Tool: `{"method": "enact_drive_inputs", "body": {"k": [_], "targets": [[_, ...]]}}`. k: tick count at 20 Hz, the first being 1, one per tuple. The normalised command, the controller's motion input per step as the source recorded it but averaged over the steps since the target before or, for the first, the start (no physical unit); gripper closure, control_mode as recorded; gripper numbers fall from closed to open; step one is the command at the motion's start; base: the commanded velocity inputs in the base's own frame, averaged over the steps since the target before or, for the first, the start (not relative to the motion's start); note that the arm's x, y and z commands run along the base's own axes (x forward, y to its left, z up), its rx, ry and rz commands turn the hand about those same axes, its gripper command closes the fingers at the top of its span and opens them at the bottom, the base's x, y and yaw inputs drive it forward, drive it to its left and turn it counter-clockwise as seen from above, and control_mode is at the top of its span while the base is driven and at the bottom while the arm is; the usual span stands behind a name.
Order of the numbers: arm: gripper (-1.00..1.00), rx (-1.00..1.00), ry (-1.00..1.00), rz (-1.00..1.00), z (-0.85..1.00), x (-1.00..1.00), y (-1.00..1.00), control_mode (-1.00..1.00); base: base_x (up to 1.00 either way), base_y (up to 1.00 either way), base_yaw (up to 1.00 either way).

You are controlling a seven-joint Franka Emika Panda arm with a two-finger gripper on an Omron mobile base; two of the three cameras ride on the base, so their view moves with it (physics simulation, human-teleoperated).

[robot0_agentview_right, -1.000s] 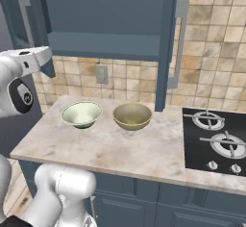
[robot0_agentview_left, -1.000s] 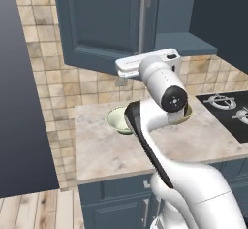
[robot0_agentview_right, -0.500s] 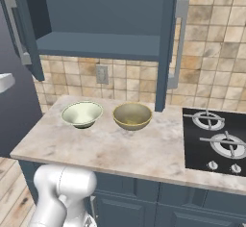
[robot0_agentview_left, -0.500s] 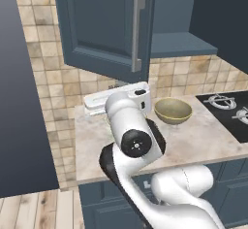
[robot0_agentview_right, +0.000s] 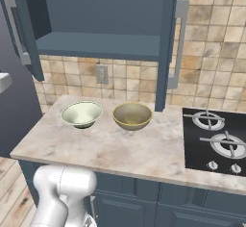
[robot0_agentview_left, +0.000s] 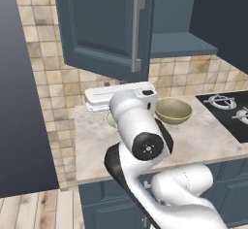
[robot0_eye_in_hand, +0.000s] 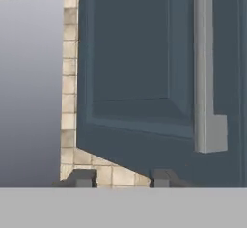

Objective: Open the cabinet. Pick the bowls from the counter and place them in the cabinet. Then close the cabinet.

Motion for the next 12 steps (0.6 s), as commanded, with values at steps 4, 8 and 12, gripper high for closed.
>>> {"method": "enact_drive_inputs", "body": {"k": [4, 8, 12], "targets": [[-1.0, 0.16, 0.0, 0.19, 0.27, 0.01, -0.58, -1.0, 0.0, 0.0, 0.0], [-1.0, 0.17, 0.0, 0.26, 0.16, 0.01, -0.49, -1.0, 0.0, 0.0, 0.0], [-1.0, 0.24, 0.0, 0.35, 0.12, 0.0, -0.28, -1.0, 0.0, 0.0, 0.0]]}}
